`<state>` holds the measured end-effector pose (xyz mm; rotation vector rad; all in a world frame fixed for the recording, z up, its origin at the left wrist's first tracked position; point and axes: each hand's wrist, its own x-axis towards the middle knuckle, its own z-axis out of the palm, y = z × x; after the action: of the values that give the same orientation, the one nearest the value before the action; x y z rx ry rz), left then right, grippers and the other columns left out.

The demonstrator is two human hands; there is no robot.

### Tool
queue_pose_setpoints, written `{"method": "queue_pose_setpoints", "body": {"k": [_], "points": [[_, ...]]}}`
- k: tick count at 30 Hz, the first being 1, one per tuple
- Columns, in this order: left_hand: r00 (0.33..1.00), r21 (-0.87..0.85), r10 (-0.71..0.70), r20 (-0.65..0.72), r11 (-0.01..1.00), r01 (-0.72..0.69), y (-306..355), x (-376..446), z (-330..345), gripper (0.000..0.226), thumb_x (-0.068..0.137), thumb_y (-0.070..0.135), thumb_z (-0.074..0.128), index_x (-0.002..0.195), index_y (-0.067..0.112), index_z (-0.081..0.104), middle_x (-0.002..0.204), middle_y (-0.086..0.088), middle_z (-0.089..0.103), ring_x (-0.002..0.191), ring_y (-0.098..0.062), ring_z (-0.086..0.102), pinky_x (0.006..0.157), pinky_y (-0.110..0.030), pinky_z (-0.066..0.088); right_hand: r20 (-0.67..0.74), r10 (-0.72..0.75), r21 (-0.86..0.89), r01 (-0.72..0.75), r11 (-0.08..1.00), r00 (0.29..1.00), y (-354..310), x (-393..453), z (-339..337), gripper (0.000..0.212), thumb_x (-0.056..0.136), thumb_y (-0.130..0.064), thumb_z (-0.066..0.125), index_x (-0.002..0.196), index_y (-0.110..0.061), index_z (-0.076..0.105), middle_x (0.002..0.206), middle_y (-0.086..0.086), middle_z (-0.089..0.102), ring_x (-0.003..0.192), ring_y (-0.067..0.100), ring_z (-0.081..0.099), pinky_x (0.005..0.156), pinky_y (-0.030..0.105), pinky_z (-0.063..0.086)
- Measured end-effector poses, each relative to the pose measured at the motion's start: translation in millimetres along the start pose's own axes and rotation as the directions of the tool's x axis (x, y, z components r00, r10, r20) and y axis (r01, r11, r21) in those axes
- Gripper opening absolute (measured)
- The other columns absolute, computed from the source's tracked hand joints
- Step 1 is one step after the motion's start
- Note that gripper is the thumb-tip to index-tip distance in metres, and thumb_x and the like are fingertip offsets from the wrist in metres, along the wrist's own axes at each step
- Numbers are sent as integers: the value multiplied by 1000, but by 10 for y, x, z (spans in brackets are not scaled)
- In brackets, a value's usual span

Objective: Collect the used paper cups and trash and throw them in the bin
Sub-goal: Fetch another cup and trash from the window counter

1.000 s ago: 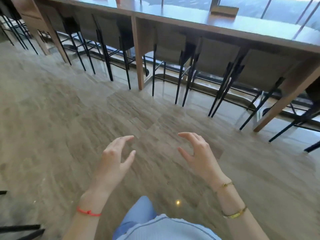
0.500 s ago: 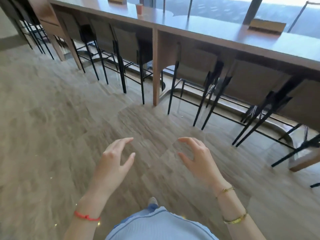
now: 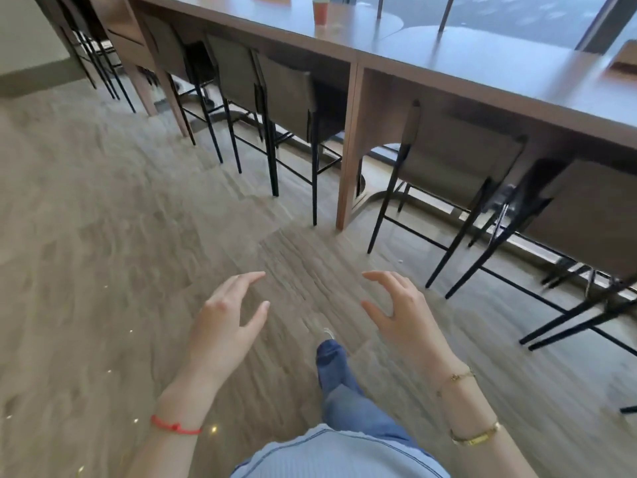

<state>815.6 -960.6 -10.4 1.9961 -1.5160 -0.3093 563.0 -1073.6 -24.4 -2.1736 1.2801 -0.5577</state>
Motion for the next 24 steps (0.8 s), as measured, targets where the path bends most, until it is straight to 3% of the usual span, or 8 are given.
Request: {"method": "queue_pose_setpoints", "body": {"k": [6,10,15,19,22,24], "points": [[999,-9,-42,-35,999,42,-281,1379,75,40,86,20,68,125,25,58,116,13,59,109,-6,55,90,-3,29,23,-67,9,67,998,997,72,1592,13,39,91,-32,61,128,-32,50,125,-17,51,117,-1,42,98,18,32],[993,-3,-67,-98,998,67,-441,2273,41,40,86,20,68,124,26,58,115,16,58,107,-4,55,91,1,26,67,-134,-5,134,991,989,31,2670,16,39,91,-31,61,129,-30,50,127,-16,52,115,-4,40,95,14,30],[978,-8,-134,-159,991,135,-715,3137,-32,40,85,18,69,123,22,59,116,7,62,107,-11,58,93,-15,37,137,-184,-10,187,982,973,-98,3783,95,40,91,-28,61,130,-27,51,127,-11,53,120,5,45,99,17,33],[968,2,-187,-168,982,190,-1009,3725,-25,41,84,18,70,123,23,59,118,7,62,107,-11,59,90,-14,37,171,-211,8,213,977,962,-121,4522,269,40,91,-28,61,130,-27,51,125,-12,53,112,5,46,99,22,39],[963,3,-203,-178,978,207,-1268,4260,-29,40,85,18,69,123,22,60,118,8,62,109,-10,58,90,-12,35,173,-215,-2,219,976,961,-114,5102,443,40,91,-28,61,129,-27,51,120,-13,53,97,2,44,90,18,39],[962,12,-206,-182,977,211,-1443,4674,-62,39,85,18,69,123,22,60,118,7,62,110,-12,58,90,-15,37,176,-204,-9,209,978,963,-128,5528,545,39,91,-27,61,129,-27,51,123,-12,52,102,6,48,86,8,34]]}}
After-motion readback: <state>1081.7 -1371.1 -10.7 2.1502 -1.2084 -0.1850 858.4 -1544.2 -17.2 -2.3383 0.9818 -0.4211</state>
